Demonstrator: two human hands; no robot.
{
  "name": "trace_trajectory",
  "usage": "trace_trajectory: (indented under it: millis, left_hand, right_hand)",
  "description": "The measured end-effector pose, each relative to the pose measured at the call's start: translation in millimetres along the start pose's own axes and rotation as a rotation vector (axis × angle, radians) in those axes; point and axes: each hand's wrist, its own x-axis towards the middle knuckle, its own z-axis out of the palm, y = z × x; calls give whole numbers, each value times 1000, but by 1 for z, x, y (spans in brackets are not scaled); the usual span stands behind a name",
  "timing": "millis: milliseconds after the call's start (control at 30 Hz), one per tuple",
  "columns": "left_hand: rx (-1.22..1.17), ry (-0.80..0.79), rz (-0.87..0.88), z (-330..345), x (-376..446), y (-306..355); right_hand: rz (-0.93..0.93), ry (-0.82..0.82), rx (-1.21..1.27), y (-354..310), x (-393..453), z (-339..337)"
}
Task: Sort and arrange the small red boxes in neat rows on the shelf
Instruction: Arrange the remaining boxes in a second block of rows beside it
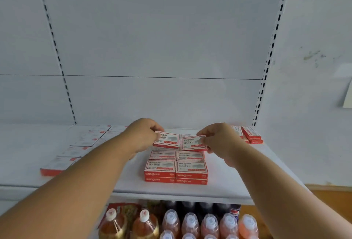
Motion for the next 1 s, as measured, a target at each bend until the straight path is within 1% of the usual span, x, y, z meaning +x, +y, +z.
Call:
trace_trajectory:
  millis: [133, 300, 367, 533, 633, 733, 800, 867, 933, 1000]
  left_hand:
    - [17, -25, 18, 0, 3, -19]
    - [157, -25, 98, 6, 4, -27]
    - [166, -38, 114, 8, 4, -28]
    - [281, -46, 189, 7, 4, -21]
    - [340, 21, 204, 7, 3, -8]
    - [395, 84, 286, 16, 3, 13]
    - [391, 41, 342, 27, 5, 32]
    - [346, -34, 365, 40, 9, 53]
    - [304, -104, 353, 57, 16, 75]
    - [303, -139, 338, 77, 25, 95]
  right_hand:
    - [42, 64, -121, 1, -5, 17]
    - [1, 75, -295, -7, -13, 27]
    - [-13, 86, -328, -9, -15, 27]
    - [-29, 96, -365, -9, -14, 25]
    - [-68, 136, -394, -6, -12, 20]
    - [-119, 201, -417, 1, -8, 6]
    - [-132, 249, -397, 8, -3, -10]
    - [-121, 291, -401, 18, 3, -30]
    - [-105, 319, -401, 29, 10, -52]
    - [-80, 349, -423, 42, 21, -75]
